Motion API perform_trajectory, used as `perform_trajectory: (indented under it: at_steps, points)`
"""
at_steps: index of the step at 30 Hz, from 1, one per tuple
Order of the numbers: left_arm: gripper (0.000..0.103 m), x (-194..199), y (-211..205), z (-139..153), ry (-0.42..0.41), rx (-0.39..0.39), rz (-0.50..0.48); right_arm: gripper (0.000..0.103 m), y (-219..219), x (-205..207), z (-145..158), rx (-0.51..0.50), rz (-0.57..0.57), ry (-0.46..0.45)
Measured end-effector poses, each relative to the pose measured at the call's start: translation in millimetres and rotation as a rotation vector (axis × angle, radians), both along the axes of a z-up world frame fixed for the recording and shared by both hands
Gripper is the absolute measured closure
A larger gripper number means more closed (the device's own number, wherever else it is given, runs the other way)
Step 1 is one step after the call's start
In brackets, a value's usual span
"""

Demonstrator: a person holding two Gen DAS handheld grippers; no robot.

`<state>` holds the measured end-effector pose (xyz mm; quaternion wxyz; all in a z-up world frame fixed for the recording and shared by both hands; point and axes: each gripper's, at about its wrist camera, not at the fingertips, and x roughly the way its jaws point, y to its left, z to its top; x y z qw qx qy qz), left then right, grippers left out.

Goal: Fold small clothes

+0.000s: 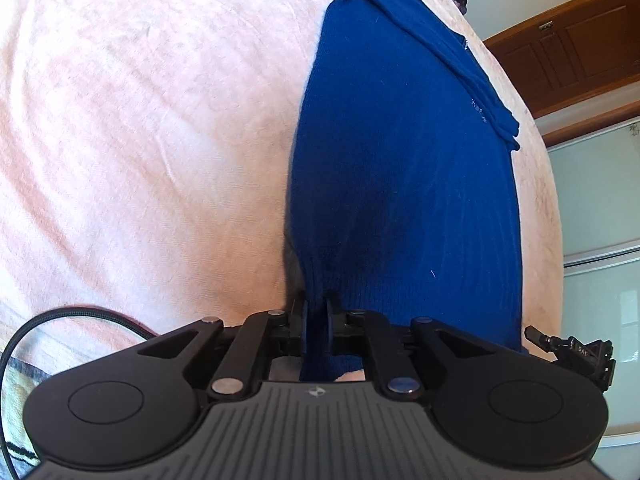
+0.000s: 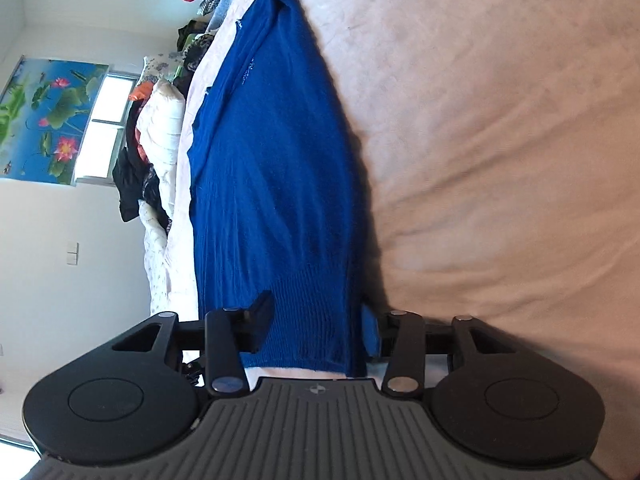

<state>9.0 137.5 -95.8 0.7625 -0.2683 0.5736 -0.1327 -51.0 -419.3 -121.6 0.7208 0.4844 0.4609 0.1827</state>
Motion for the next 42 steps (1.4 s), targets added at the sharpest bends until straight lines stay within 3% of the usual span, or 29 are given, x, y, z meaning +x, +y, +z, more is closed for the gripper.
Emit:
perform_trajectory:
  at_steps: [2, 3, 7, 10, 20, 22, 28, 33, 36, 39, 41, 42]
  points:
    - [0.094, 0.7, -6.8, 3.8, 0.001, 0.041, -0.002, 0.091, 6.6, 3.0, -2.2, -0.056, 0.014, 0.005]
    - [0.094, 0.2, -10.7, 6.2, -0.006, 0.069, -0.010, 0.097, 9.5, 3.4, -2.8, -0.082, 0.034, 0.003]
    - [0.094, -8.6, -30.5, 19.5, -0.063, 0.236, -0.066, 0.097, 6.6, 1.2, 12.9, -0.176, 0.056, -0.035]
    - [0.095, -13.7, -34.8, 18.9, -0.085, 0.274, -0.088, 0.098, 4.7, 2.2, 9.3, -0.182, 0.068, -0.020]
    - [0.095, -22.8, -27.7, 19.5, -0.111, 0.280, -0.087, 0.098, 5.9, -2.2, 5.2, -0.148, 0.051, -0.018]
    - [0.094, -22.8, -24.6, 18.9, -0.115, 0.235, -0.090, 0.091, 4.4, -2.9, 2.7, -0.142, 0.043, -0.009]
    - [0.094, -22.2, 8.4, 4.3, -0.066, 0.017, 0.022, 0.092, -3.4, -5.7, -7.8, -0.062, 0.003, 0.020]
    - [0.094, -19.4, 6.2, 2.3, -0.068, -0.025, 0.033, 0.087, -7.4, -9.7, -13.6, -0.004, -0.026, 0.030]
    - [0.093, -14.8, 2.6, 5.4, -0.081, -0.022, 0.028, 0.071, -8.9, -12.9, -13.5, 0.038, -0.035, 0.020]
    - [0.082, -11.0, 0.8, 6.5, -0.078, 0.000, 0.020, 0.061, -9.7, -12.7, -9.4, 0.042, -0.029, -0.005]
    - [0.066, -12.3, 3.7, 7.5, -0.086, -0.027, 0.019, 0.059, -8.4, -11.5, -7.5, 0.032, -0.018, -0.011]
    - [0.051, -13.4, 4.9, 7.8, -0.095, -0.040, 0.023, 0.058, -7.9, -10.3, -6.7, 0.032, -0.016, -0.011]
